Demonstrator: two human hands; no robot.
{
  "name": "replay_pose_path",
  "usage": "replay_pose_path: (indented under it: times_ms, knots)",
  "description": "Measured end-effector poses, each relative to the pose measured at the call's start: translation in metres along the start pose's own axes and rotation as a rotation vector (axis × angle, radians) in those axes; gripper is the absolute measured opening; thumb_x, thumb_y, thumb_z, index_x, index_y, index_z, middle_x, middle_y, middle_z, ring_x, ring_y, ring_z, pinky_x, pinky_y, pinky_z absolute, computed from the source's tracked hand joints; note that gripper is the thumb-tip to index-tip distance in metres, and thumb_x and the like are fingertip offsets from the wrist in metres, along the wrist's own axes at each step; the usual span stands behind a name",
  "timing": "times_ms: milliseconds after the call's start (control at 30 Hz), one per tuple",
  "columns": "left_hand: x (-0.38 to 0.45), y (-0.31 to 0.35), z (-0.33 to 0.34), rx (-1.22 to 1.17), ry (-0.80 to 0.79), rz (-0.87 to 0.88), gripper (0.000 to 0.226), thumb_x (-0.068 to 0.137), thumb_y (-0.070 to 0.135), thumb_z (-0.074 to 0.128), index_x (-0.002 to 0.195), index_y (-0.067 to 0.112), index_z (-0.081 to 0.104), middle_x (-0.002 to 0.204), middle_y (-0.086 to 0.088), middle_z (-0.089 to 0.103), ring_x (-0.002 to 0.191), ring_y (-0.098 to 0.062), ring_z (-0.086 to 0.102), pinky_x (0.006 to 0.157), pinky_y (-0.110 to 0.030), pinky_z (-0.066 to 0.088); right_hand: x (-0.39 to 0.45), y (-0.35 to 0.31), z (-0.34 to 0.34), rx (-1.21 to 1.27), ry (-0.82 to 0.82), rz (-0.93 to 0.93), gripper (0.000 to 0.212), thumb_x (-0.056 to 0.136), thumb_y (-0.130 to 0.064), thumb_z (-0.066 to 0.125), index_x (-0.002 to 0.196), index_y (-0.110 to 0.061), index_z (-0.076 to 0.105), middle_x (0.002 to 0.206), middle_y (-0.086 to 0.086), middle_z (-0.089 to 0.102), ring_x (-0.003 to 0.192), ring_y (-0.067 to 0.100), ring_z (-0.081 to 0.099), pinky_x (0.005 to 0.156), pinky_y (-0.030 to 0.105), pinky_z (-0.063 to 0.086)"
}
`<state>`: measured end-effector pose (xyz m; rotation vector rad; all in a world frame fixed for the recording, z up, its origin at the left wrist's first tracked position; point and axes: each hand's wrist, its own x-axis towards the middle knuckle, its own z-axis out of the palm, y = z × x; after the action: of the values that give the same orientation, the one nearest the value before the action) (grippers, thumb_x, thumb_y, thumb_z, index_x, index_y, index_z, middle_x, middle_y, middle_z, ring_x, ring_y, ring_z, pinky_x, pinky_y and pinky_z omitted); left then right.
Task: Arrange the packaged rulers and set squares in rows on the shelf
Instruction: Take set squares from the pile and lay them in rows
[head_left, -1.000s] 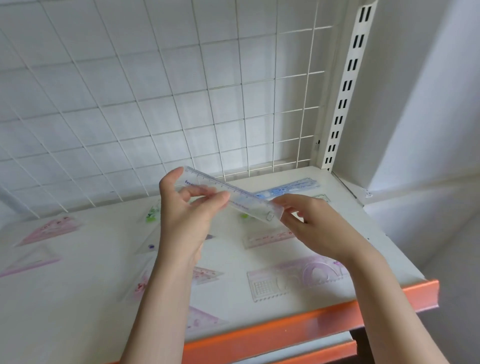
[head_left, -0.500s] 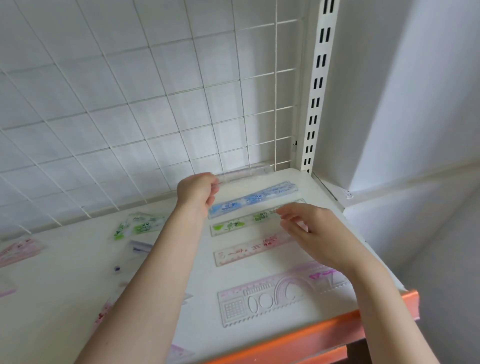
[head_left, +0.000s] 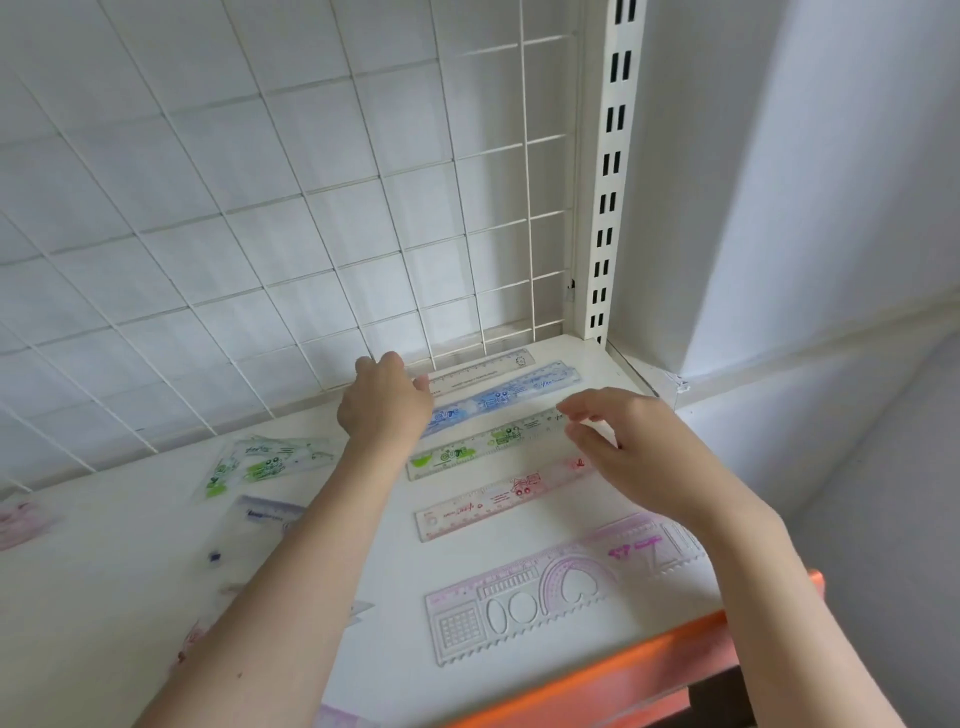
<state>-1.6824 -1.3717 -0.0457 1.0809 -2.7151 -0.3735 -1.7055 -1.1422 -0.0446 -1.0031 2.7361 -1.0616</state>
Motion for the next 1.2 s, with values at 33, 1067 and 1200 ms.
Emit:
replay_pose_path:
  times_ms: [33, 1067, 1200]
  knots:
    - [-0.002, 0.0, -0.001, 0.057, 0.01, 0.031, 0.032, 0.097, 0.031, 0.041, 0.119, 0.011, 0.054, 0.121, -0.011, 0.048, 0.107, -0.034, 0.053, 0.074, -0.035, 0.038, 0.005, -0.003, -0.001, -0.026, -0.005, -0.012, 0.028, 0.095, -0.02, 0.05, 0.12, -0.018, 0.061, 0.117, -0.003, 0.063, 0.108, 0.01, 0.056, 0.08, 0.013, 0.034]
    - [-0.121, -0.292, -0.111, 0.179, 0.089, 0.13, 0.038, 0.093, 0.042, 0.044, 0.125, 0.022, 0.049, 0.127, 0.003, 0.049, 0.127, -0.02, 0.035, 0.1, -0.035, 0.029, -0.008, -0.258, 0.184, -0.3, -0.175, -0.291, 0.044, 0.095, -0.034, 0.048, 0.136, -0.019, 0.045, 0.136, -0.001, 0.048, 0.123, 0.022, 0.045, 0.1, 0.034, 0.037]
    - [-0.125, -0.375, -0.143, 0.203, 0.102, 0.086, 0.04, 0.093, 0.042, 0.044, 0.127, 0.022, 0.048, 0.127, 0.002, 0.05, 0.126, -0.02, 0.037, 0.099, -0.036, 0.031, -0.021, -0.33, 0.24, -0.274, -0.189, -0.352, 0.045, 0.095, -0.035, 0.048, 0.137, -0.019, 0.044, 0.136, -0.001, 0.048, 0.127, 0.021, 0.042, 0.103, 0.034, 0.035]
